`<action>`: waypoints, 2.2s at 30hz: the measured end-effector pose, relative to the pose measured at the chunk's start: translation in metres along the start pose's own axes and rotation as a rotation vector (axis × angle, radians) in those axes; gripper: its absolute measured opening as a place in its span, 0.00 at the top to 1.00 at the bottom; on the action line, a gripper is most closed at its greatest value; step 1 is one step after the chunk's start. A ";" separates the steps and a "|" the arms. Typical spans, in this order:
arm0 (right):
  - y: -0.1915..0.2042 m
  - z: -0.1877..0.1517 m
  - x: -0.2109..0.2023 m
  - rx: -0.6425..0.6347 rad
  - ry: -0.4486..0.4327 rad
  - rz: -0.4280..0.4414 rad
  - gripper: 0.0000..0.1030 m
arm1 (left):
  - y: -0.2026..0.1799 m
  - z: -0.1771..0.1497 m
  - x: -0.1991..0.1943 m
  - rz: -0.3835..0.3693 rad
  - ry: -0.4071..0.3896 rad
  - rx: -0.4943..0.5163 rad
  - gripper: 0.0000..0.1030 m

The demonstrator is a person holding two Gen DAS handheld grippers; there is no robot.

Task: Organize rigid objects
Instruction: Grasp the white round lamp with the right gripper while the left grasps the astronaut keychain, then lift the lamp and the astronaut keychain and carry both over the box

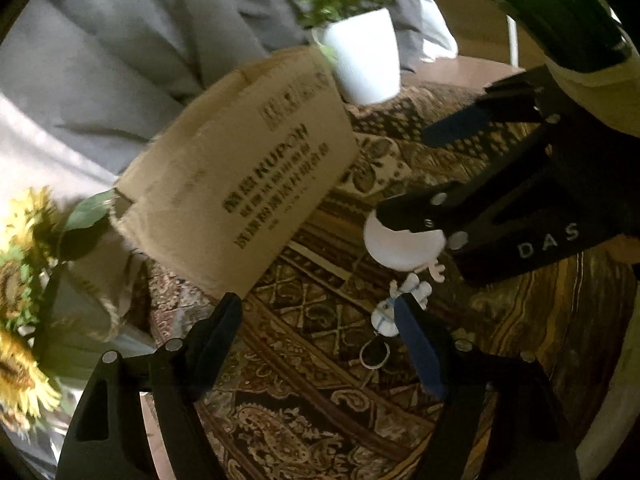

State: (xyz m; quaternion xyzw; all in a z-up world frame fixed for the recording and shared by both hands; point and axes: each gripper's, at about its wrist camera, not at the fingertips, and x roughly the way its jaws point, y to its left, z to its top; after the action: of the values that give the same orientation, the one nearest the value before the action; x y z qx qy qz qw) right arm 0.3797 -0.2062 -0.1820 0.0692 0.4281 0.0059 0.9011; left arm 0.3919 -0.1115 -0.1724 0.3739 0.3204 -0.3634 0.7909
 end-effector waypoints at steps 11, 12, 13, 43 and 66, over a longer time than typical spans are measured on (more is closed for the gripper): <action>0.001 -0.010 0.026 0.031 0.064 0.019 0.23 | -0.014 -0.003 0.022 -0.179 0.024 0.133 0.32; 0.001 -0.011 0.029 0.034 0.069 0.020 0.23 | -0.015 -0.003 0.025 -0.196 0.025 0.145 0.35; 0.001 -0.011 0.031 0.036 0.073 0.018 0.23 | -0.016 -0.003 0.029 -0.211 0.029 0.154 0.36; -0.005 -0.022 0.078 0.084 0.166 -0.003 0.23 | -0.005 -0.026 0.058 -0.355 0.056 -0.099 0.74; -0.019 -0.017 0.032 0.071 0.100 -0.018 0.27 | 0.024 -0.035 0.027 -0.164 -0.051 -0.668 0.74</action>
State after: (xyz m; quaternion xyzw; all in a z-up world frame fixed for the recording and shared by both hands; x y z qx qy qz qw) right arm 0.3863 -0.2205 -0.2195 0.0971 0.4730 -0.0139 0.8756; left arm 0.4175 -0.0802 -0.2025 0.0580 0.4308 -0.3101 0.8455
